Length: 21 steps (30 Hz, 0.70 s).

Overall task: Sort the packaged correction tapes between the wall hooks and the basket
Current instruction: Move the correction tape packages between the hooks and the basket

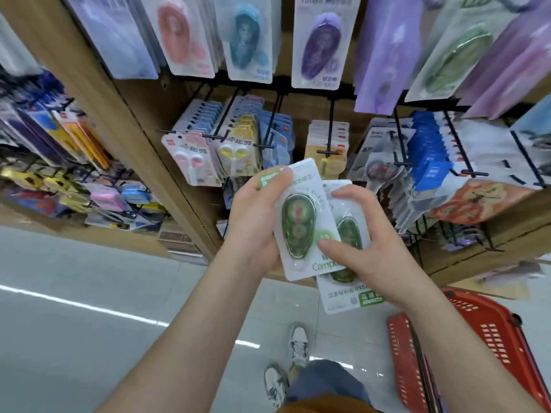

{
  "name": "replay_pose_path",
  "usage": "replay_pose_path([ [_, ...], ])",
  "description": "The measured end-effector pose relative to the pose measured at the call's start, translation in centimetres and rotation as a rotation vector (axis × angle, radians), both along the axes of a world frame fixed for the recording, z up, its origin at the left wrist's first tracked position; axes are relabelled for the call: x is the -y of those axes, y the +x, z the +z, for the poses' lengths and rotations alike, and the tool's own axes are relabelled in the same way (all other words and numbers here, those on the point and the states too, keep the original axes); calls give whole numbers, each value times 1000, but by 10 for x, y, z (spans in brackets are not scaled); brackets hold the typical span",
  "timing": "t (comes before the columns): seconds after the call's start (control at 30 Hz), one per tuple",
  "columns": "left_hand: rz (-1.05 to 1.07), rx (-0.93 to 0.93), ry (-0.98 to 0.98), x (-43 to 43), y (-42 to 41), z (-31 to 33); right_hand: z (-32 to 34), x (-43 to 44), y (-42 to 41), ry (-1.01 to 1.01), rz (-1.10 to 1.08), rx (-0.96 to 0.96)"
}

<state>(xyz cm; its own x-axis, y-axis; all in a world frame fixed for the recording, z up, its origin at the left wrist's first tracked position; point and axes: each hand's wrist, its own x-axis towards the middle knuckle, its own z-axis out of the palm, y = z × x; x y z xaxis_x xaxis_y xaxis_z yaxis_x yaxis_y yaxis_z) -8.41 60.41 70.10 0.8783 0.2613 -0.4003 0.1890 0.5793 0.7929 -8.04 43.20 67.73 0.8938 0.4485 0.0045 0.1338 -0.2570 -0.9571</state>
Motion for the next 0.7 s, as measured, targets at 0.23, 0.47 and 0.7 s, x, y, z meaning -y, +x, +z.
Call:
replay_pose_path([
  [0.23, -25, 161, 222, 10, 31, 26, 18, 3, 27, 31, 73, 10],
  [0.47, -134, 351, 373, 60, 78, 61, 37, 46, 54, 136, -9, -11],
  [0.7, -157, 515, 461, 122, 115, 78, 53, 91, 69, 169, -204, 187],
])
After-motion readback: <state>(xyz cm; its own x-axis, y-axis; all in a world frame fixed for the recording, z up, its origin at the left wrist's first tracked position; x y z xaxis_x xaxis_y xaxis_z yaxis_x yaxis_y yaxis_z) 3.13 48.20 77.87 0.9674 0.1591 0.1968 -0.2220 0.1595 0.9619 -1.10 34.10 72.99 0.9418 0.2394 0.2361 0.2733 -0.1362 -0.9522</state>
